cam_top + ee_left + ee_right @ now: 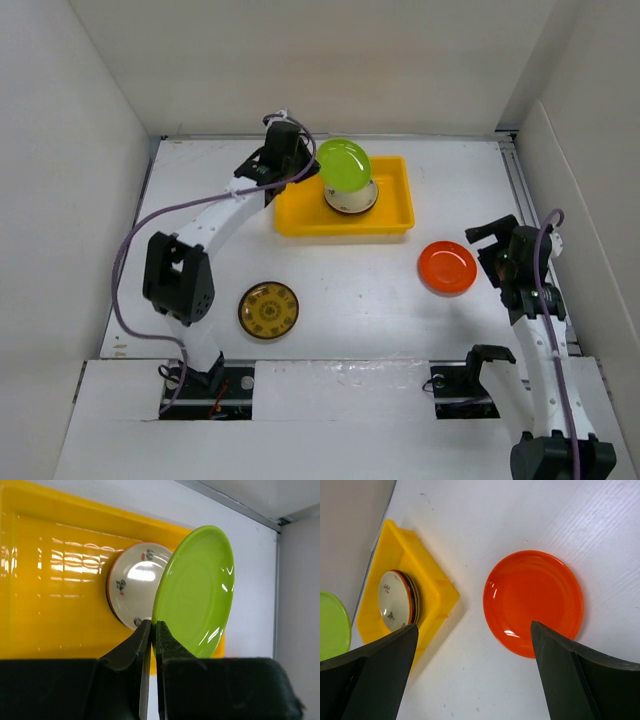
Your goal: Place the plates into the plastic bin on the countertop
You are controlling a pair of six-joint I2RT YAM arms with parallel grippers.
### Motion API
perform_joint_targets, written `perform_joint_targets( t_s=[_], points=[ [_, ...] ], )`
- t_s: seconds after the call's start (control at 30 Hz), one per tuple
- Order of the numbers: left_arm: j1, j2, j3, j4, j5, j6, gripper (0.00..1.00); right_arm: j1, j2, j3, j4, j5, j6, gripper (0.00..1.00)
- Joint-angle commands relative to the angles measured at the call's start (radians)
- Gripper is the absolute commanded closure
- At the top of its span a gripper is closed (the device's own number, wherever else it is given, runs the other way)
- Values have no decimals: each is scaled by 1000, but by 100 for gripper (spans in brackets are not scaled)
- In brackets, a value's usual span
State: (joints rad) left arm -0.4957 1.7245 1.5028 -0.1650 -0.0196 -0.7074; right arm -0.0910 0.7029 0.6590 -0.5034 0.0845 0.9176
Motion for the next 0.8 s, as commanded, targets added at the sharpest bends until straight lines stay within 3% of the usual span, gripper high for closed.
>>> perform_joint_targets(
  t_s=[0.0, 0.07, 0.23, 0.37, 0.4, 0.43, 0.47, 0.53, 0.57, 0.77],
  points=[
    [31, 145, 111, -36, 91, 54, 100, -30, -39, -21, -35, 40, 41, 0],
    [54, 200, 167, -12, 170, 54, 100, -30, -80, -35, -67, 49, 52, 0],
    [68, 323, 267, -36, 202, 75, 100, -30, -181, -70, -90, 0, 61, 0],
    [68, 334, 278, -48, 202, 75, 100, -30, -128, -70, -101, 23, 83, 0],
    [68, 343, 266, -48, 213, 75, 93, -30, -108, -70, -101, 23, 83, 0],
    [68, 343, 266, -48, 222, 75, 73, -30, -85, -61, -101, 23, 83, 0],
    [68, 343, 251, -48, 231, 75, 44, -30, -44, -61, -112, 32, 83, 0],
    [54, 331, 231, -39, 231, 75, 25, -30, -5, -61, -112, 32, 92, 0],
    [54, 307, 221, -27, 231, 75, 2, -30, 13, -70, -103, 32, 107, 0],
    [25, 186, 87, 5, 207, 85, 0, -53, 95, -151, -35, -15, 168, 1]
  ],
)
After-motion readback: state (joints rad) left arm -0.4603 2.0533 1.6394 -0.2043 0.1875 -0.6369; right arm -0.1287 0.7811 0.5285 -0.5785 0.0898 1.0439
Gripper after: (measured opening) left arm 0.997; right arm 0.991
